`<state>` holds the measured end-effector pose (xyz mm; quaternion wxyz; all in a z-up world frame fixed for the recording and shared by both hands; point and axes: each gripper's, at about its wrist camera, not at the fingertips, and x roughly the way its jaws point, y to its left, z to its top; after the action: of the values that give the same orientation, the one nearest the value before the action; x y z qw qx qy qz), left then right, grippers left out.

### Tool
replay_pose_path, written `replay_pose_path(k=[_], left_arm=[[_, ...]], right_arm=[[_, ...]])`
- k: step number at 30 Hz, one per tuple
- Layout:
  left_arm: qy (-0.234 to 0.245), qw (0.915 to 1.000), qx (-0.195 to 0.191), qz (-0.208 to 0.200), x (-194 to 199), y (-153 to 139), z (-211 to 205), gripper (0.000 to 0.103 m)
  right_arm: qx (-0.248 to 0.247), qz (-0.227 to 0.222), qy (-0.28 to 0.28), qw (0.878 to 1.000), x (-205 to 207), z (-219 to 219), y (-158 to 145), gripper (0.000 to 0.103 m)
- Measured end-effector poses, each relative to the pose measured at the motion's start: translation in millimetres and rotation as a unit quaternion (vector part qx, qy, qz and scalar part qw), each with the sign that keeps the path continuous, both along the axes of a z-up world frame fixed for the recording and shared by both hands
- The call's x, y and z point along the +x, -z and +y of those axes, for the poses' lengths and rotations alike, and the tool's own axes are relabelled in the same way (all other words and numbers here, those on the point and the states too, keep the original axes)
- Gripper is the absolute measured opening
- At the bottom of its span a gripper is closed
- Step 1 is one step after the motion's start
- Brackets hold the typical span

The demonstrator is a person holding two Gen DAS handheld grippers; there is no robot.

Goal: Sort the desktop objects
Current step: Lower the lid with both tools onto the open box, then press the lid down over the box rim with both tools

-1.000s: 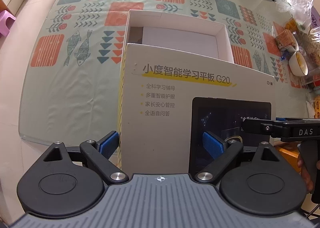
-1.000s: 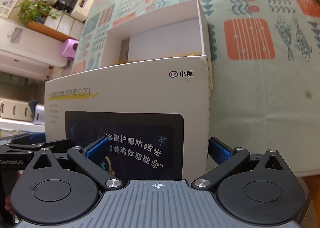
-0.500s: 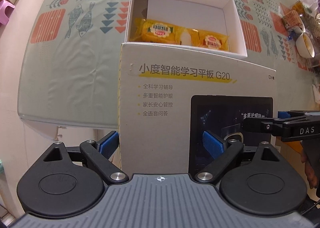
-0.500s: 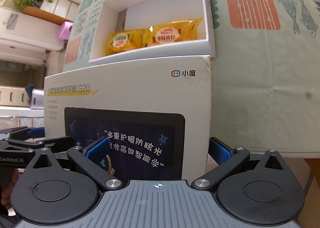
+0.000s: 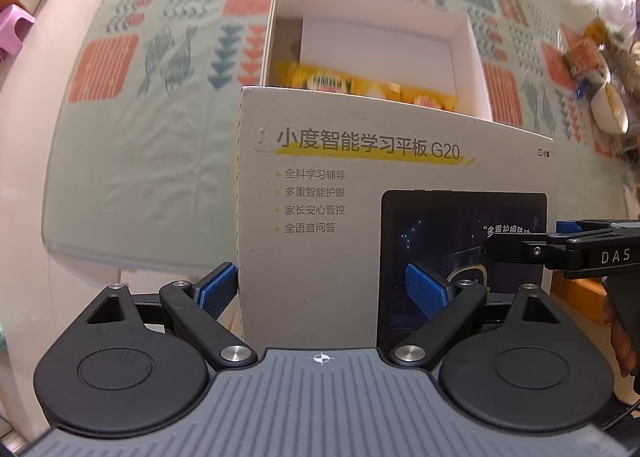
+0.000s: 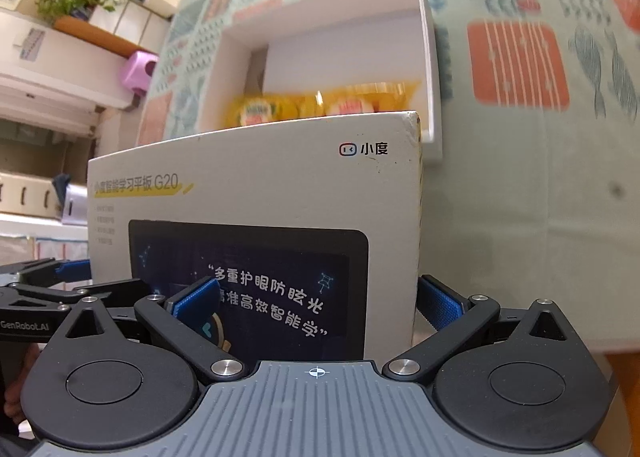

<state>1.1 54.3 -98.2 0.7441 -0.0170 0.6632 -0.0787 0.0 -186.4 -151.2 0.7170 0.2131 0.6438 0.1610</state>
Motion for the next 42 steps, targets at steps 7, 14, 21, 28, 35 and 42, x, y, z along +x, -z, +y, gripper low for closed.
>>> replay_pose_path(k=[7, 14, 21, 28, 35, 42], left_arm=[[-0.005, 0.9991, -0.02, -0.036, 38, -14, -3, 0.103], [0.009, 0.9988, -0.03, -0.038, 82, 0, -2, 0.103], [0.018, 0.9987, -0.044, -0.02, 119, 20, 4, 0.103], [0.034, 0.9981, -0.048, -0.015, 154, 28, 7, 0.103], [0.037, 0.9976, -0.058, -0.004, 188, 37, 10, 0.103], [0.03, 0.9968, -0.069, 0.027, 213, 55, 8, 0.103]], right_arm=[[-0.027, -0.054, 0.013, 0.998, 36, -1, -23, 0.103], [-0.042, -0.05, 0.038, 0.997, 73, 5, -10, 0.103], [-0.061, -0.037, 0.051, 0.996, 103, 11, 2, 0.103], [-0.072, -0.03, 0.061, 0.995, 128, 14, 5, 0.103], [-0.085, -0.027, 0.068, 0.994, 155, 13, 6, 0.103], [-0.103, -0.019, 0.06, 0.993, 172, 15, 14, 0.103]])
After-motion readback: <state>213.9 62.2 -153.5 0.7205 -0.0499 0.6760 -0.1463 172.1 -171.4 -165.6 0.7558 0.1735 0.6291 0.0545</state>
